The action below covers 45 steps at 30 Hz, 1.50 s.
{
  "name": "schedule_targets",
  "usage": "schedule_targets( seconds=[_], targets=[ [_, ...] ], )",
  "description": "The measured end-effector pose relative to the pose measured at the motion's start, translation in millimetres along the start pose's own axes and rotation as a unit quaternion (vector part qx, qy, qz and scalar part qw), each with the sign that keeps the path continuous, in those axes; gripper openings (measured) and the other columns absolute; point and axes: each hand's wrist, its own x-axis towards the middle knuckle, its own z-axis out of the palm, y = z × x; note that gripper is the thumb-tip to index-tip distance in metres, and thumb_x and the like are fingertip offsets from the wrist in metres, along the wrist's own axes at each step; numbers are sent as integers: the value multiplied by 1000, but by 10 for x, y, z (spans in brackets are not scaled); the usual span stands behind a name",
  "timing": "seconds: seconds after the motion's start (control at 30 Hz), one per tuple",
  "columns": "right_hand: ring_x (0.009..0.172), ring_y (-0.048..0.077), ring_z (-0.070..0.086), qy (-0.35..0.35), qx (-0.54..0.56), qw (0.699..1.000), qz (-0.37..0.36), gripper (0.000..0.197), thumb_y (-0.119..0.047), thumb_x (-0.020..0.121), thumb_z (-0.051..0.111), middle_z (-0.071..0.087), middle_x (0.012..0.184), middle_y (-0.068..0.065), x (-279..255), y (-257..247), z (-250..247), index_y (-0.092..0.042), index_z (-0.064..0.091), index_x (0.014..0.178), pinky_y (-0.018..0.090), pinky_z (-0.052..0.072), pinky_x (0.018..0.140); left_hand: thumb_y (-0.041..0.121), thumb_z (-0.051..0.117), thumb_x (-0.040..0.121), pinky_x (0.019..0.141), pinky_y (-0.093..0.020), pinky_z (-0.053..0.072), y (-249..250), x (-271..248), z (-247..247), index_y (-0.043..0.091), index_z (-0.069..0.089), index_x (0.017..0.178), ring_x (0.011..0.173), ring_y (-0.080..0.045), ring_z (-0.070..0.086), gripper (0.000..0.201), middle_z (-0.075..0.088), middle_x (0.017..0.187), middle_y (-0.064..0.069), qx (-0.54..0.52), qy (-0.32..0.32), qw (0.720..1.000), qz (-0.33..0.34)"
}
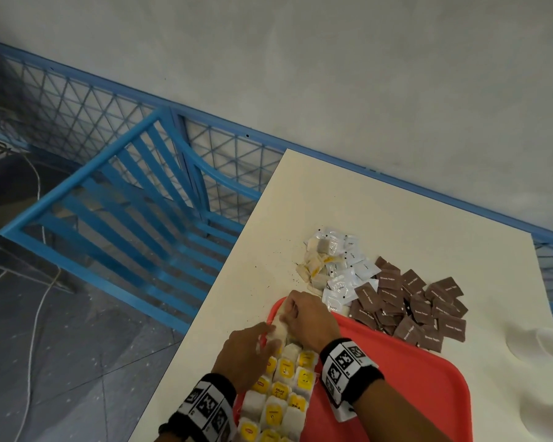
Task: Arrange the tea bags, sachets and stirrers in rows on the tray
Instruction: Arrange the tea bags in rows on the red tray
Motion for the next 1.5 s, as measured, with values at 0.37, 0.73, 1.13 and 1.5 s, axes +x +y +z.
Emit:
schedule_targets(
  seconds=[0.37,0.73,1.13,1.5],
  targets=[
    [69,5,51,86,77,973,-201,12,-31,87,70,52,79,-17,-1142,-240,-772,-32,62,95,16,40,62,53,55,88,51,-29,48,721,-356,-301,0,60,119,56,-21,52,62,46,71,-9,-736,-153,632,-189],
    [83,10,50,136,-69,965,-215,20,-50,80,62,47,93,-11,-1630,-162,-699,-35,64,94,28,49,62,51,59,94,84,-38,40,1085,-531,-51,7,60,111,95,-25,49,47,49,106,-12,-759,-235,594,-128],
    [88,5,56,168,-26,968,-185,21,-42,79,64,57,94,-18,-1776,-6,-716,-34,61,99,28,52,72,59,49,95,92,-42,46,1363,-700,88,11,35,148,103,-29,53,73,51,112,-15,-765,-208,597,-124],
    [79,0,56,217,7,969,-113,9,-36,89,61,56,89,-19,-1673,52,-666,-33,60,98,16,43,67,60,53,88,88,-42,49,1427,-769,186,0,64,117,96,-30,64,67,66,100,-16,-724,-184,656,-110]
  ],
)
